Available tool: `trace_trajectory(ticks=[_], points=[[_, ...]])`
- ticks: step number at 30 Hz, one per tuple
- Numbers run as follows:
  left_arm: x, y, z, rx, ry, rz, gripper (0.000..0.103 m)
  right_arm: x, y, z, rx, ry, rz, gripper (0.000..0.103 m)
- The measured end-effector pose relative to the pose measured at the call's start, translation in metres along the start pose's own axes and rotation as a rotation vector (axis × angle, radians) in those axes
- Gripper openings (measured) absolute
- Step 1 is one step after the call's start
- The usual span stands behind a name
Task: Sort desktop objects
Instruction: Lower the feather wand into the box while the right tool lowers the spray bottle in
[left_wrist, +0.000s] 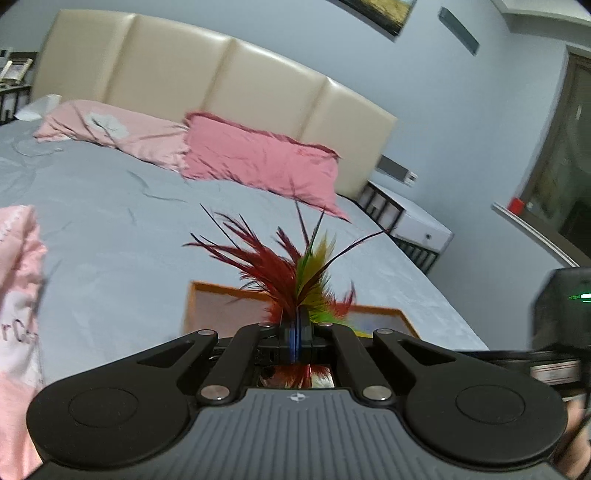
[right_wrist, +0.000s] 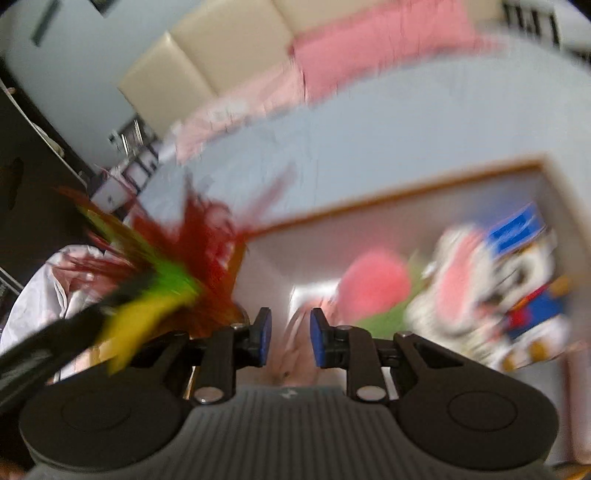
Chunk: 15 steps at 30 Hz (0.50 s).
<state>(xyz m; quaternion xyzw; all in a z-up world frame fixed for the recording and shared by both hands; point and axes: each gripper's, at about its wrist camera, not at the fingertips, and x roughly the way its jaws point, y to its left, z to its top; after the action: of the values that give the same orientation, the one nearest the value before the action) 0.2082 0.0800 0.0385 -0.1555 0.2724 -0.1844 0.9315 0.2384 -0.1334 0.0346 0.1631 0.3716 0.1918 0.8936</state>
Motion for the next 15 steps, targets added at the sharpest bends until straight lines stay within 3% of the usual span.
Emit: trace_trajectory(ticks=[3,7,15], points=[[0.010,-0.013,-0.006,0.039,0.054,0.000,0.000,-0.032,-0.004,-0.008,-0.087,-0.088,-0.037,0.025],[0.030,-0.025,-0.022,0.074,0.148,0.010,0.000,-0.052,-0.014,-0.026,-0.169,-0.142,-0.075,0.025],[0.059,-0.027,-0.039,0.069,0.243,0.050,0.000,-0.044,-0.040,-0.041,-0.200,-0.136,-0.067,0.025]])
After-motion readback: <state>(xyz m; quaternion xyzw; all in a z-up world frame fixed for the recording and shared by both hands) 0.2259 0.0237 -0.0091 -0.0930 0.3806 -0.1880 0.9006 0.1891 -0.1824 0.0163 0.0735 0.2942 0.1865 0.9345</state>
